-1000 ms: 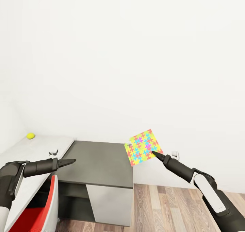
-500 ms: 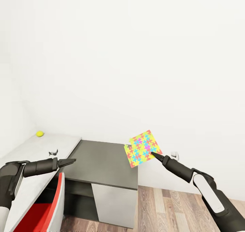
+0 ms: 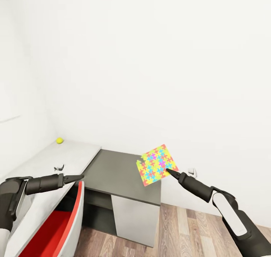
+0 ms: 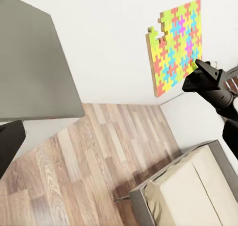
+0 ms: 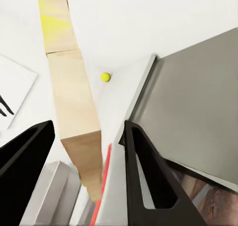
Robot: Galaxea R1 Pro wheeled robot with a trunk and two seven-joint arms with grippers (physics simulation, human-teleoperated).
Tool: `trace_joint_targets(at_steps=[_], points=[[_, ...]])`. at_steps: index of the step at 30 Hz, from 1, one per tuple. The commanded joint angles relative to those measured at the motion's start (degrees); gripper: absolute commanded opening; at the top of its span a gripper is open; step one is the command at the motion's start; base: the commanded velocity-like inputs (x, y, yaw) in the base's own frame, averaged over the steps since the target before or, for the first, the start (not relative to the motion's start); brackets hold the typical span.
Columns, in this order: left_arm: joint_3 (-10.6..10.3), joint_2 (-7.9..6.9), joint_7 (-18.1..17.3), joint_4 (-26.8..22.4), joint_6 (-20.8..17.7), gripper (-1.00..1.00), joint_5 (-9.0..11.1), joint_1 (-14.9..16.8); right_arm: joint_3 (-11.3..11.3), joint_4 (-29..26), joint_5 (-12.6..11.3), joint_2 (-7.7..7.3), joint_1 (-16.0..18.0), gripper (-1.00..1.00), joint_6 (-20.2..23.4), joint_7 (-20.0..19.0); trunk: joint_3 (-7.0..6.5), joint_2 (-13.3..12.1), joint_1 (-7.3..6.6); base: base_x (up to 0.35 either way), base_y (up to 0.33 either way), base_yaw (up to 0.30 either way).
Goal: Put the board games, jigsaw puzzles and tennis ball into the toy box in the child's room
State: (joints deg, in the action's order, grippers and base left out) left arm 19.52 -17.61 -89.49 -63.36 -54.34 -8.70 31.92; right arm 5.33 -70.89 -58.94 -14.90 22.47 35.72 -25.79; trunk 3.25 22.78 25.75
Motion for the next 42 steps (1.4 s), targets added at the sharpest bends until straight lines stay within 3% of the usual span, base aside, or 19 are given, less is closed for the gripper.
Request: trace_joint_targets(at_steps=[1,5,8,15,19,27,42], points=[[0.08,0.0,-0.51,-0.06,-0.59,1.0,-0.61,0.08,0.07,-0.02,-0.3,0.01,0.08,-1.0,0.24,0.06,0.21,0.14,0.04,-0.003,0.0,0.199],[0.52,-0.53,-0.51,-0.51,-0.59,1.0,-0.32,0.08,0.17,-1.07,0.66,0.02,0.33,-1.0,0.54,0.13,0.5,0.14,0.04,-0.001,0.0,0.199],[0.69,-2.46,-0.51,-1.94,-1.68,1.0,-0.03,-0.06,0.3,-4.26,2.99,-0.34,0.45,-1.0,0.92,0.07,0.72,0.14,0.04,0.0,0.0,0.199],[2.44,-5.51,-0.51,-2.78,-2.4,1.0,0.16,-0.38,0.34,-5.56,3.47,-0.53,0.41,-1.0,1.7,-0.14,1.17,0.14,0.04,0.0,0.0,0.167],[4.66,-5.92,-0.51,-2.82,-2.43,1.0,0.17,-0.45,0.34,-6.15,3.52,-0.49,0.3,-1.0,1.75,-0.31,1.22,0.14,0.04,0.0,0.0,0.024],[4.9,-5.94,-0.51,-2.83,-2.43,1.0,0.17,-0.46,0.4,-6.26,3.57,-0.54,0.3,-1.0,1.48,-0.24,1.18,0.14,0.04,0.0,0.0,0.031],[5.0,-5.9,-0.51,-2.74,-2.43,1.0,0.26,-0.46,0.58,-7.65,3.57,0.08,0.24,-1.0,1.81,0.08,0.86,0.14,0.04,0.0,0.0,0.258]])
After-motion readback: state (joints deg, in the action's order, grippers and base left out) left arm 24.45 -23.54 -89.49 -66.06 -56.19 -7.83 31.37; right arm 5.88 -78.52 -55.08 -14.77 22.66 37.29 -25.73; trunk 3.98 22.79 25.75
